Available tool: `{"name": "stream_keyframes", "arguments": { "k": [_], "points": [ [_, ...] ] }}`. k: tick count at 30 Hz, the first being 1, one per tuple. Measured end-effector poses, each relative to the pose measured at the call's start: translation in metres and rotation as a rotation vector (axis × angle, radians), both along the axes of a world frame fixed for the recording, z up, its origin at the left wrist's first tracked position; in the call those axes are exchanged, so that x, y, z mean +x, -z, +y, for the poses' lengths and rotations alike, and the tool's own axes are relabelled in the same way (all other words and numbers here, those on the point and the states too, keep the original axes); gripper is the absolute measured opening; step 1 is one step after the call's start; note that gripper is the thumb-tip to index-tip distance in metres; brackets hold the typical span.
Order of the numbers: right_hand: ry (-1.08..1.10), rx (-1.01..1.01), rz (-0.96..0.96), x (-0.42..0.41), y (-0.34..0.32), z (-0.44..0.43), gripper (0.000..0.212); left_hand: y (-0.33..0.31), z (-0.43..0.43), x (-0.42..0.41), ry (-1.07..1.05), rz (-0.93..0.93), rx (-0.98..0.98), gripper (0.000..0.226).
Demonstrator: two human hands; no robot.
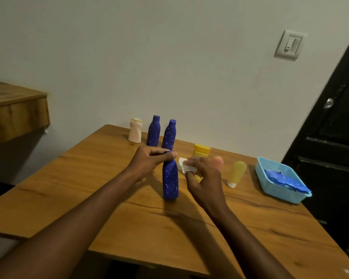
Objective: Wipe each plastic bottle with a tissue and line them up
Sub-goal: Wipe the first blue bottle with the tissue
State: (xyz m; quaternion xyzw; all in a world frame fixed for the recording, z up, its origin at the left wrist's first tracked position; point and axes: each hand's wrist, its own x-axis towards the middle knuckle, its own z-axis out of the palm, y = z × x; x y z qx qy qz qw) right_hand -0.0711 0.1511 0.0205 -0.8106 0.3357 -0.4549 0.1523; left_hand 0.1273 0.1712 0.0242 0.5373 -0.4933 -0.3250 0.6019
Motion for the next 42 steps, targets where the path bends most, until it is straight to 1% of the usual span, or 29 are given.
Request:
{"name": "stream_keyframes", "arguments": {
  "k": [3, 7, 12, 16, 19, 22, 26, 28, 30, 31, 33, 35, 37, 39, 42],
  "points": [
    [-0.036, -0.023, -0.021, 0.012, 0.007, -0.005, 0.020, 0.005, -0.002, 0.000, 0.011, 0.086, -0.007, 0.025],
    [-0.030, -0.010, -0.028, 0.025, 0.012, -0.021, 0.020, 0.017, -0.016, 0.001, 0.017, 0.178, 0.003, 0.024],
    [-0.060, 0.056, -0.008, 0.034, 0.020, -0.034, 0.022, 0.032, -0.033, 0.004, 0.038, 0.211, 0.012, 0.030],
    [-0.118, 0.019, -0.004, 0.029, 0.030, -0.026, 0.027, 0.037, -0.038, 0.008, 0.082, 0.237, 0.007, 0.032],
    [-0.121, -0.016, 0.088, 0.018, 0.040, -0.014, 0.033, 0.037, -0.039, 0.006, 0.093, 0.309, -0.003, 0.032],
    [-0.113, -0.021, 0.242, 0.007, 0.051, 0.001, 0.037, 0.038, -0.040, 0.006, 0.092, 0.333, -0.001, 0.035],
    [-0.095, -0.029, 0.391, -0.007, 0.060, 0.017, 0.030, 0.039, -0.039, 0.006, 0.088, 0.363, -0.018, 0.041],
    [-0.107, -0.025, 0.492, -0.009, 0.056, 0.023, 0.023, 0.040, -0.039, 0.004, 0.094, 0.373, -0.024, 0.039],
    [-0.142, -0.007, 0.570, -0.010, 0.049, 0.025, 0.025, 0.040, -0.038, 0.003, 0.101, 0.375, -0.022, 0.036],
    [-0.158, 0.013, 0.562, -0.011, 0.045, 0.025, 0.027, 0.040, -0.038, 0.003, 0.108, 0.375, -0.023, 0.034],
    [-0.172, 0.051, 0.458, -0.010, 0.033, 0.024, 0.029, 0.038, -0.036, 0.001, 0.118, 0.384, -0.026, 0.030],
    [-0.149, -0.013, 0.290, -0.006, 0.020, 0.019, 0.027, 0.037, -0.035, -0.001, 0.126, 0.397, -0.030, 0.026],
    [-0.088, -0.095, 0.182, 0.001, 0.008, 0.011, 0.021, 0.035, -0.033, -0.002, 0.139, 0.408, -0.029, 0.025],
    [-0.029, -0.131, 0.153, 0.011, -0.001, 0.001, 0.022, 0.036, -0.033, -0.002, 0.132, 0.406, -0.023, 0.029],
    [-0.002, -0.105, 0.244, 0.028, -0.005, -0.012, 0.028, 0.035, -0.032, -0.003, 0.121, 0.405, -0.016, 0.038]
  ]
}}
